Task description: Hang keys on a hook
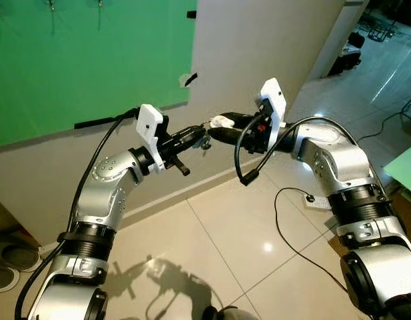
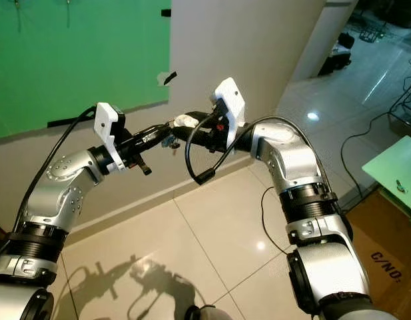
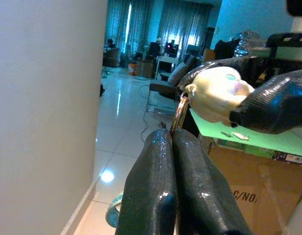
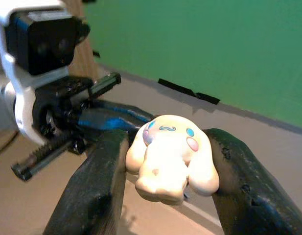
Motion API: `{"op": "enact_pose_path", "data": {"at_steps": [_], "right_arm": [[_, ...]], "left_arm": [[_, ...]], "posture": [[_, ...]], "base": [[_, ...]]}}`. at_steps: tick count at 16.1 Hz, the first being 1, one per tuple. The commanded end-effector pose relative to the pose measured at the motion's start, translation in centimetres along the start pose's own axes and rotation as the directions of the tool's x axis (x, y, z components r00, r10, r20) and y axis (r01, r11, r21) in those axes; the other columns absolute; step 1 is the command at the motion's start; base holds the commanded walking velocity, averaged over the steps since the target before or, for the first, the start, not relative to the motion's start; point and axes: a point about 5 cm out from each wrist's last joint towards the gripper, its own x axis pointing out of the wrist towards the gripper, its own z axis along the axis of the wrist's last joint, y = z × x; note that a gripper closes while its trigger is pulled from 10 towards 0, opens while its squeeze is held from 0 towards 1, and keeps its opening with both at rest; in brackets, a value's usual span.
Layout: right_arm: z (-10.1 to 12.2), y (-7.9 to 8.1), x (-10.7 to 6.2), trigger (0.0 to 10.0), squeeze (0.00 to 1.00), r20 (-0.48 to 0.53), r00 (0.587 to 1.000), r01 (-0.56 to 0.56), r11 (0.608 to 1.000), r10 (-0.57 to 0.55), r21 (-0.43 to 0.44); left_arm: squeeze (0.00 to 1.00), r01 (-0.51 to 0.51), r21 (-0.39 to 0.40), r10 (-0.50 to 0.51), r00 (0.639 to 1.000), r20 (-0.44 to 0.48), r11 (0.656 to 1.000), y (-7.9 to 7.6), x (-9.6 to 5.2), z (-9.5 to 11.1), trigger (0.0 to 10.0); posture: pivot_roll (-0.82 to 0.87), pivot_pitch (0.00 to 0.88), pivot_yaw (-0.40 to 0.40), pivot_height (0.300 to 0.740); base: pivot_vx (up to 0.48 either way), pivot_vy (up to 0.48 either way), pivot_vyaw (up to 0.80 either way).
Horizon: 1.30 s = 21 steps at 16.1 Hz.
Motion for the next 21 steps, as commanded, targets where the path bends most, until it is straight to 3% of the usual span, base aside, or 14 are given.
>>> {"op": "enact_pose_path", "data": {"at_steps": [1,5,6,9,11,15,16,17,18,19,20,21], "right_arm": [[1.0,-0.6,-0.8,10.0,0.00,0.061,0.998,0.032,0.999,-0.034,0.023],[0.8,-0.7,-1.0,10.0,0.00,0.078,0.996,0.034,0.996,-0.040,0.080],[0.5,-0.7,-0.9,10.0,1.00,0.080,0.996,0.040,0.994,-0.048,0.103],[0.4,-0.7,-0.8,10.0,1.00,0.102,0.992,0.061,0.992,-0.072,0.107],[2.1,-0.9,-0.8,10.0,1.00,0.253,0.959,0.086,0.984,-0.125,0.159],[2.6,-1.4,-1.5,10.0,1.00,0.365,0.906,0.122,0.959,-0.213,0.256],[2.1,-1.9,-2.0,10.0,1.00,0.350,0.891,0.208,0.945,-0.290,0.253],[0.6,-2.4,-2.5,10.0,1.00,0.284,0.862,0.380,0.906,-0.419,0.186],[-0.7,-2.5,-2.8,10.0,1.00,0.242,0.842,0.458,0.876,-0.482,0.153],[-2.9,-2.1,-3.1,10.0,1.00,0.177,0.799,0.567,0.818,-0.575,0.099],[-3.6,-2.0,-3.2,10.0,1.00,0.156,0.785,0.596,0.799,-0.600,0.073],[-7.1,-1.2,-4.0,10.0,0.82,0.080,0.690,0.723,0.682,-0.719,-0.108]], "left_arm": [[0.00,-0.020,-0.005,0.020,1.000,-0.011,1.000,0.2,-0.2,0.0,0.0],[0.00,-0.019,-0.013,0.019,1.000,-0.001,1.000,0.1,-0.2,0.1,0.0],[0.00,-0.022,-0.014,0.022,1.000,0.002,1.000,0.2,-0.1,0.2,0.0],[0.00,-0.024,-0.014,0.024,1.000,0.001,1.000,0.1,-0.1,0.2,0.0],[0.00,-0.028,-0.015,0.028,1.000,-0.003,0.999,0.1,-0.2,0.1,0.0],[0.00,-0.051,-0.021,0.051,0.999,-0.019,0.998,0.0,-0.3,-0.3,0.0],[0.00,-0.091,-0.024,0.090,0.995,-0.031,0.996,0.3,-0.5,-0.6,0.0],[0.00,-0.189,-0.042,0.187,0.981,-0.050,0.981,0.9,-0.9,-1.0,0.0],[0.00,-0.257,-0.058,0.253,0.966,-0.059,0.965,1.2,-1.2,-1.4,0.0],[0.00,-0.370,-0.087,0.366,0.929,-0.065,0.925,1.5,-1.7,-2.0,0.0],[0.00,-0.402,-0.094,0.398,0.915,-0.065,0.911,1.5,-1.9,-2.2,0.0],[0.00,-0.624,-0.095,0.617,0.782,-0.087,0.776,1.8,-3.2,-3.4,0.0]], "posture": [[-0.06,0.041,-0.144,0.740],[-0.06,0.043,-0.146,0.740],[-0.06,0.044,-0.146,0.740],[-0.06,0.047,-0.148,0.740],[-0.05,0.049,-0.150,0.740],[-0.05,0.054,-0.148,0.740],[-0.05,0.054,-0.147,0.740],[-0.04,0.056,-0.148,0.740],[-0.04,0.057,-0.143,0.740],[-0.04,0.058,-0.142,0.740],[-0.04,0.058,-0.142,0.740],[-0.03,0.056,-0.138,0.740]], "base": [[0.000,0.000,0.00],[0.000,0.000,0.00],[0.000,0.000,0.00],[0.000,0.000,0.00],[0.000,0.000,0.00],[0.000,0.000,0.00],[0.000,0.000,0.00],[0.000,0.000,0.00],[0.000,0.000,0.00],[0.000,0.000,0.00],[0.000,0.000,0.00],[0.000,0.000,0.00]]}}
